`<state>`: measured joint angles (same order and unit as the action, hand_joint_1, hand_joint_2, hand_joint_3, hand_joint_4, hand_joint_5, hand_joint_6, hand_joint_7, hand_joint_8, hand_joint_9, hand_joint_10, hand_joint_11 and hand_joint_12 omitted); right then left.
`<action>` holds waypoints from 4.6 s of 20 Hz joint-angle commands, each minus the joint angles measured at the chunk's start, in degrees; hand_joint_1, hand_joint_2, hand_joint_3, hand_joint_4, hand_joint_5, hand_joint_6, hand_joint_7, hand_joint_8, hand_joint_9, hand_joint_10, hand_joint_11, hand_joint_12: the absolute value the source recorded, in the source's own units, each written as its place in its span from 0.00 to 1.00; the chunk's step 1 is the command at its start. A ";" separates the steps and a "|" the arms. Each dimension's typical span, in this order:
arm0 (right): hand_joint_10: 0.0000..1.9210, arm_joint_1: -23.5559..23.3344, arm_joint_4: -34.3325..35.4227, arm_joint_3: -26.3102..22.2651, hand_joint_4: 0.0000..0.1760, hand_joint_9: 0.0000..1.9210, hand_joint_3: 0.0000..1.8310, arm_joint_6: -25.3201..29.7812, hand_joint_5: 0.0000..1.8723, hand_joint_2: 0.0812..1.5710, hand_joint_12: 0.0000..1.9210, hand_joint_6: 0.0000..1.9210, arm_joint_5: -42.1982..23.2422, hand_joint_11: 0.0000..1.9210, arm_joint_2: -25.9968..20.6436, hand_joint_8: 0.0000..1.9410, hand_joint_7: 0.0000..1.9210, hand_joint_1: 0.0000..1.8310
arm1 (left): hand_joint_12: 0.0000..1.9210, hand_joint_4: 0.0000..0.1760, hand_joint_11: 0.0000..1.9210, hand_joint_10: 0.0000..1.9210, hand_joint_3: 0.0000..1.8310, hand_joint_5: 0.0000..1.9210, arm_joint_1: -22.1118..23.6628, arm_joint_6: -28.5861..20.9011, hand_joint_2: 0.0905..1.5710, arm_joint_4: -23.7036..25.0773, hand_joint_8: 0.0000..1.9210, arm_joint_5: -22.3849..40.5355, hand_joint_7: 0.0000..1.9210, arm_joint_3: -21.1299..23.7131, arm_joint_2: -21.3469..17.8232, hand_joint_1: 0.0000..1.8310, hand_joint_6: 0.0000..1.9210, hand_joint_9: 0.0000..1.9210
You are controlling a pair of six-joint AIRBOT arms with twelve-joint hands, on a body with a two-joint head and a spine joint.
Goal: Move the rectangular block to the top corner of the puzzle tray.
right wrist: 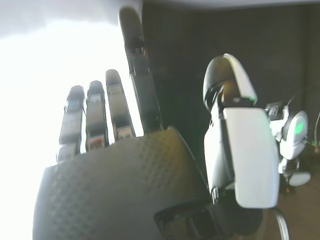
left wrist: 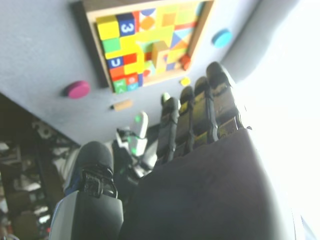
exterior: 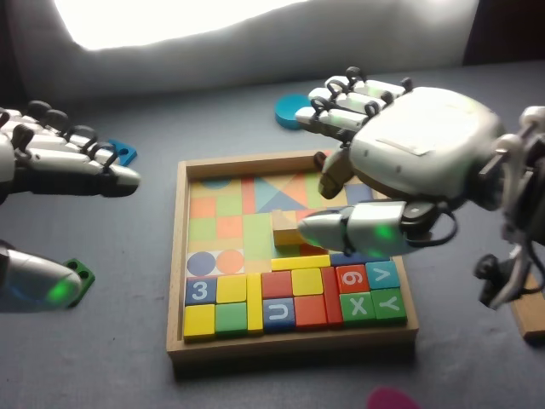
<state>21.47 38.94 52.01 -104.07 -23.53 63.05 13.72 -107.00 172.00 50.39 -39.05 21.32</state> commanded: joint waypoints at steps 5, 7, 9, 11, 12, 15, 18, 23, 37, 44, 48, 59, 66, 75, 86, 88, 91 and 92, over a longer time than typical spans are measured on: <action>0.00 0.81 -0.11 3.25 0.00 0.00 0.00 -0.35 0.47 0.76 0.00 0.08 -4.04 0.00 3.66 0.00 0.06 0.00 | 0.15 0.15 0.00 0.00 0.00 0.05 0.86 -0.17 0.82 0.57 0.00 -4.74 0.03 -0.35 -0.01 0.08 0.00 0.02; 0.00 1.27 -0.11 3.92 0.00 0.00 0.00 -0.76 0.46 0.76 0.00 0.08 -4.18 0.00 4.56 0.00 0.07 0.00 | 0.14 0.17 0.00 0.00 0.00 0.06 0.87 -0.17 0.82 0.57 0.00 -4.74 0.03 -0.38 0.01 0.10 0.00 0.02; 0.00 1.79 -0.11 4.64 0.00 0.00 0.00 -1.29 0.46 0.76 0.00 0.07 -4.78 0.00 5.47 0.00 0.06 0.00 | 0.14 0.16 0.00 0.00 0.00 0.05 0.88 -0.17 0.82 0.57 0.00 -4.74 0.04 -0.02 0.00 0.09 0.00 0.02; 0.00 2.10 -0.11 5.16 0.00 0.00 0.00 -1.30 0.46 0.77 0.00 0.07 -4.78 0.00 6.08 0.00 0.06 0.00 | 0.14 0.15 0.00 0.00 0.00 0.05 0.91 -0.18 0.82 0.57 0.00 -4.74 0.03 0.22 0.00 0.09 0.00 0.01; 0.00 2.38 -0.11 5.69 0.00 0.00 0.00 -1.49 0.45 0.76 0.00 0.07 -4.79 0.00 6.61 0.00 0.05 0.00 | 0.12 0.15 0.00 0.00 0.00 0.04 0.97 -0.18 0.83 0.57 0.00 -4.74 0.03 0.32 0.00 0.07 0.00 0.01; 0.00 2.60 -0.11 6.77 0.00 0.00 0.00 -1.59 0.45 0.77 0.00 0.07 -4.79 0.00 7.51 0.00 0.05 0.00 | 0.14 0.16 0.00 0.00 0.00 0.05 0.98 -0.19 0.82 0.57 0.00 -4.74 0.03 0.14 0.00 0.07 0.00 0.02; 0.00 2.56 -0.02 7.53 0.00 0.00 0.00 -1.59 0.44 0.76 0.00 0.06 -4.79 0.00 8.15 0.00 0.05 0.00 | 0.16 0.13 0.00 0.00 0.00 0.06 0.91 -0.19 0.82 0.57 0.00 -4.73 0.04 -0.18 0.00 0.09 0.00 0.02; 0.00 2.99 -0.02 8.34 0.00 0.00 0.00 -2.21 0.44 0.76 0.00 0.06 -5.22 0.00 9.06 0.00 0.05 0.00 | 0.16 0.13 0.00 0.00 0.00 0.05 0.90 -0.19 0.82 0.57 0.00 -4.73 0.04 -0.14 0.00 0.07 0.00 0.02; 0.00 3.80 -0.02 9.38 0.00 0.00 0.00 -2.87 0.44 0.75 0.00 0.05 -4.74 0.00 9.85 0.00 0.06 0.00 | 0.15 0.15 0.00 0.00 0.00 0.05 1.13 -0.19 0.82 0.57 0.00 -4.73 0.03 0.16 0.05 0.10 0.00 0.02; 0.00 4.32 0.65 11.80 0.00 0.00 0.00 -2.90 0.44 0.75 0.00 0.05 -4.44 0.00 10.14 0.00 0.07 0.00 | 0.17 0.15 0.00 0.00 0.00 0.05 1.14 -0.19 0.81 0.57 0.00 -4.73 0.03 0.09 0.27 0.09 0.00 0.02; 0.00 4.34 2.13 12.56 0.00 0.00 0.00 -4.36 0.44 0.74 0.00 0.04 -4.45 0.00 10.13 0.00 0.07 0.00 | 0.18 0.15 0.00 0.00 0.00 0.05 1.14 -0.19 0.82 0.57 0.00 -4.73 0.03 0.01 0.29 0.09 0.00 0.02; 0.00 3.84 15.01 13.69 0.00 0.00 0.00 -17.17 0.43 0.75 0.00 0.04 -5.17 0.00 9.31 0.00 0.06 0.00 | 0.15 0.20 0.00 0.00 0.00 0.05 1.20 -0.19 0.82 0.57 0.00 -4.74 0.03 -0.06 0.31 0.07 0.00 0.02; 0.00 3.52 15.10 14.42 0.00 0.00 0.00 -17.35 0.43 0.75 0.00 0.04 -5.77 0.00 8.85 0.00 0.06 0.00 | 0.14 0.17 0.00 0.00 0.00 0.04 1.19 -0.19 0.83 0.57 0.00 -4.74 0.03 -0.16 0.31 0.06 0.00 0.02; 0.00 3.53 15.09 18.11 0.00 0.00 0.00 -17.27 0.43 0.74 0.00 0.03 -6.52 0.00 11.38 0.00 0.07 0.00 | 0.16 0.18 0.00 0.00 0.00 0.04 1.14 -0.19 0.83 0.57 0.00 -4.74 0.03 -0.29 0.31 0.06 0.00 0.02; 0.00 1.77 15.07 18.20 0.00 0.00 0.00 -17.14 0.43 0.75 0.00 0.03 -6.94 0.00 11.01 0.00 0.07 0.00 | 0.16 0.17 0.00 0.00 0.00 0.04 1.03 -0.19 0.82 0.57 0.00 -4.74 0.03 -0.18 0.29 0.07 0.00 0.02; 0.00 1.17 15.07 18.20 0.00 0.00 0.00 -16.76 0.42 0.75 0.00 0.03 -7.07 0.00 10.73 0.00 0.06 0.00 | 0.15 0.19 0.00 0.00 0.00 0.04 1.03 -0.19 0.82 0.57 0.00 -4.74 0.03 -0.17 0.29 0.07 0.00 0.02; 0.00 0.25 15.06 18.21 0.00 0.00 0.00 -16.16 0.43 0.75 0.00 0.03 -7.42 0.00 10.58 0.01 0.08 0.00 | 0.15 0.18 0.00 0.00 0.00 0.05 1.03 -0.19 0.82 0.57 0.00 -4.74 0.03 -0.15 0.29 0.08 0.00 0.02; 0.00 -0.26 15.06 18.21 0.00 0.00 0.00 -15.89 0.43 0.75 0.00 0.03 -7.47 0.00 10.54 0.00 0.08 0.00 | 0.15 0.16 0.00 0.00 0.00 0.05 1.03 -0.19 0.82 0.57 0.00 -4.74 0.03 -0.14 0.30 0.08 0.00 0.02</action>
<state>21.93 55.94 70.06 -120.31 -26.46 73.89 14.04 -107.00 172.03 50.46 -39.22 21.34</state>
